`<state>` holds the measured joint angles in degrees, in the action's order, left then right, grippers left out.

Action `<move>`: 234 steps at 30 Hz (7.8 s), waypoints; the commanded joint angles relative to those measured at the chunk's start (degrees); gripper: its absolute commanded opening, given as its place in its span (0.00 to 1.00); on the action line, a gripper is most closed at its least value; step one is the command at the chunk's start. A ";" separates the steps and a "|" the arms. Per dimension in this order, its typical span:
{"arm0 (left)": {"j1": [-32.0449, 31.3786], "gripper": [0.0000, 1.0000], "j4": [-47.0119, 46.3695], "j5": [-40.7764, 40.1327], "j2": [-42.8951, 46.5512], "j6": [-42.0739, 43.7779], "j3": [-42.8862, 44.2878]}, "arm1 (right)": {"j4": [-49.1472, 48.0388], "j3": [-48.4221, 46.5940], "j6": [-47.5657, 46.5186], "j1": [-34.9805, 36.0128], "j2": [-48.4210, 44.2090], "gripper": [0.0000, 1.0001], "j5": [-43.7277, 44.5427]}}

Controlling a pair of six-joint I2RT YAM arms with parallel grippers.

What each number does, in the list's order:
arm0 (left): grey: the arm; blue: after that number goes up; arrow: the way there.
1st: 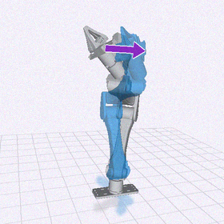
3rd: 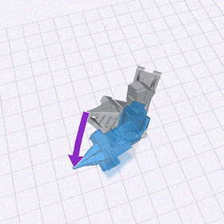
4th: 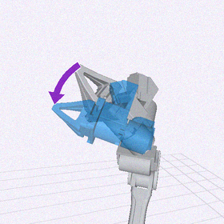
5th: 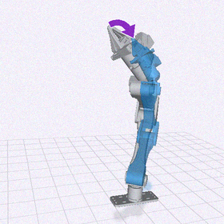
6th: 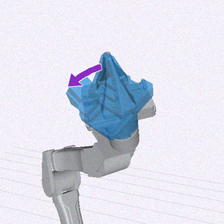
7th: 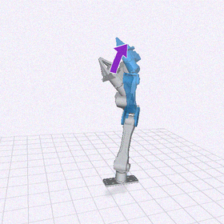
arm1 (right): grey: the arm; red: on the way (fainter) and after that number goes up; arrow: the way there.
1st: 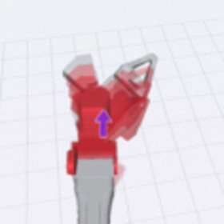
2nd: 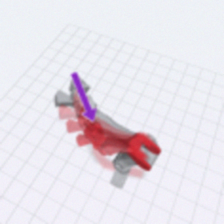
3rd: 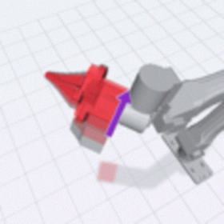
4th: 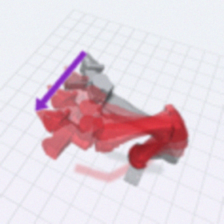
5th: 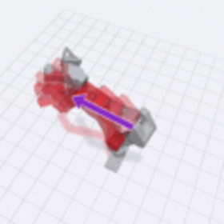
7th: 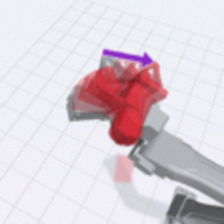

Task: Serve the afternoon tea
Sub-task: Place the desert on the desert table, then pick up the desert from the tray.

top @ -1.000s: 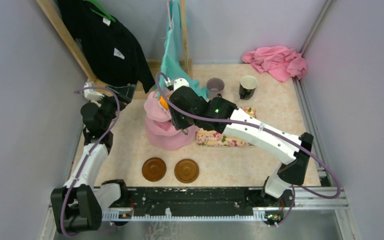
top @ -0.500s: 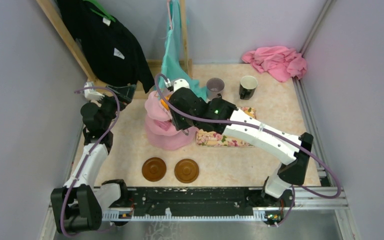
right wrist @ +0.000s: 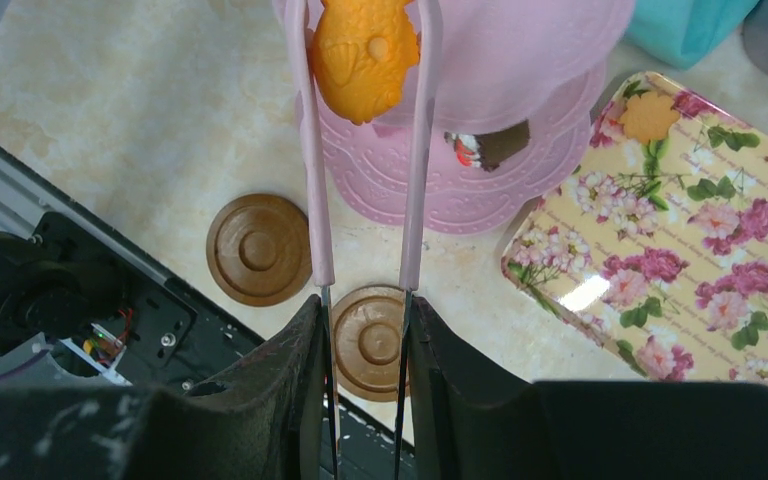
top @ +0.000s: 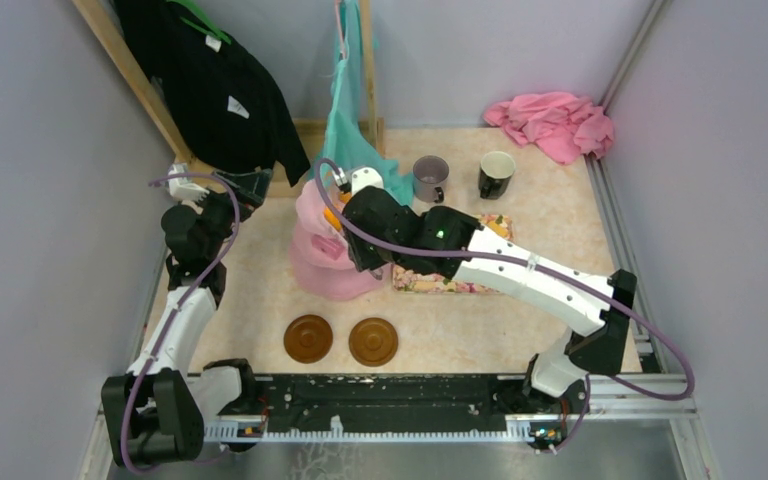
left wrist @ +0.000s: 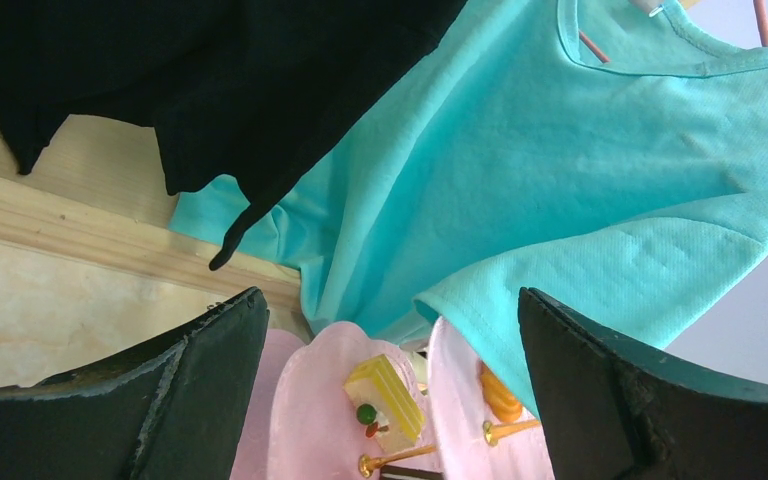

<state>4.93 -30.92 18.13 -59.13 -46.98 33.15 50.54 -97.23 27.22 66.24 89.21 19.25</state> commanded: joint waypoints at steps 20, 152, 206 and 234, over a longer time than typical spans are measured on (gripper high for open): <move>0.26 0.99 -2.39 1.04 -0.02 -0.50 0.11 | -2.05 -7.65 -2.41 -0.37 3.85 0.00 0.30; 0.21 0.99 -3.36 1.03 -1.96 -0.31 0.08 | -2.97 -3.71 -6.10 -5.14 -0.27 0.38 -3.97; 0.26 0.99 -4.06 2.25 -0.03 -2.41 -0.36 | -15.58 44.78 6.56 -35.47 -17.94 0.38 -1.28; 1.05 0.99 -5.64 3.58 -1.07 -4.16 -0.71 | -20.69 46.52 5.14 -42.42 -10.76 0.42 -4.00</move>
<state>5.43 -33.52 20.62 -60.16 -50.65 32.80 32.38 -47.70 33.28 24.60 77.10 15.38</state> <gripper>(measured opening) 0.994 0.418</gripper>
